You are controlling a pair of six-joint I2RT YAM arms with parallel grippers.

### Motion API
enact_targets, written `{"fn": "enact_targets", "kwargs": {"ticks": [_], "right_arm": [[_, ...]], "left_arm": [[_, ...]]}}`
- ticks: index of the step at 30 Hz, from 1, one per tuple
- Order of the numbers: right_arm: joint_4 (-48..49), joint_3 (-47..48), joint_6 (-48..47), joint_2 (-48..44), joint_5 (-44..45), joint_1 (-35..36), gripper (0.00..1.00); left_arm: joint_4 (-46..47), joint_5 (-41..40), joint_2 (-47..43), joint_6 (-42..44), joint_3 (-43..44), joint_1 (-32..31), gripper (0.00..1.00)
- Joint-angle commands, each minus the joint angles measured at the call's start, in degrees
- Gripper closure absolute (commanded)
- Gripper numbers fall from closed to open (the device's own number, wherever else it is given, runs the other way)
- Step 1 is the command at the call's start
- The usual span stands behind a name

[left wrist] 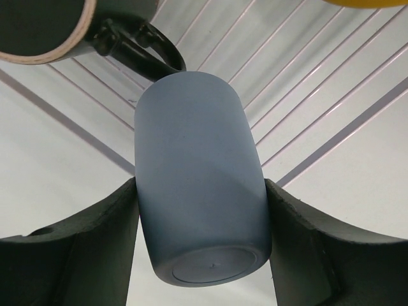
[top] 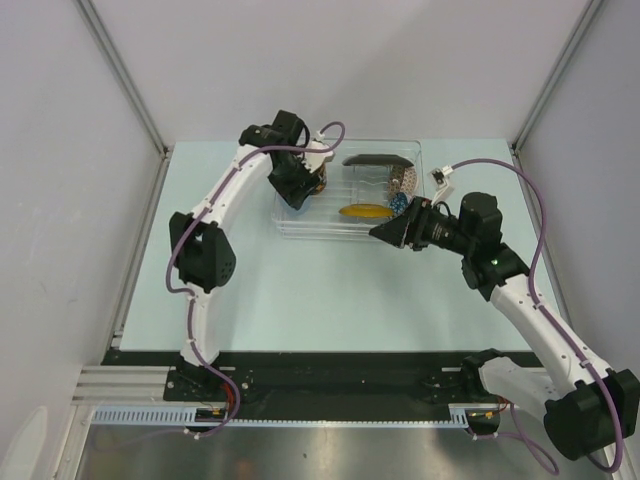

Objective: Load the mixed dishes into the dish rack

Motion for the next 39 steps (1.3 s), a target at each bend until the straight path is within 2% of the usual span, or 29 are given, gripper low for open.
{"fn": "enact_targets", "kwargs": {"ticks": [1, 15, 29, 39], "right_arm": [[2.56, -0.24, 0.89, -0.98, -0.6, -0.56, 0.36], [2.91, -0.41, 1.51, -0.63, -0.95, -0.74, 0.37], [3.44, -2.17, 1.86, -0.63, -1.22, -0.74, 0.38], [3.44, -3.66, 2.48, -0.81, -1.39, -0.74, 0.39]], "left_arm": [[-1.97, -1.14, 0.96, 4.23, 2.63, -1.32, 1.0], [-5.75, -1.58, 2.98, 10.9, 0.78, -4.13, 1.0], [-3.47, -3.25, 6.76, 12.31, 3.94, -8.27, 1.0], [3.2, -2.03, 8.0, 13.19, 3.15, -8.44, 1.0]]}}
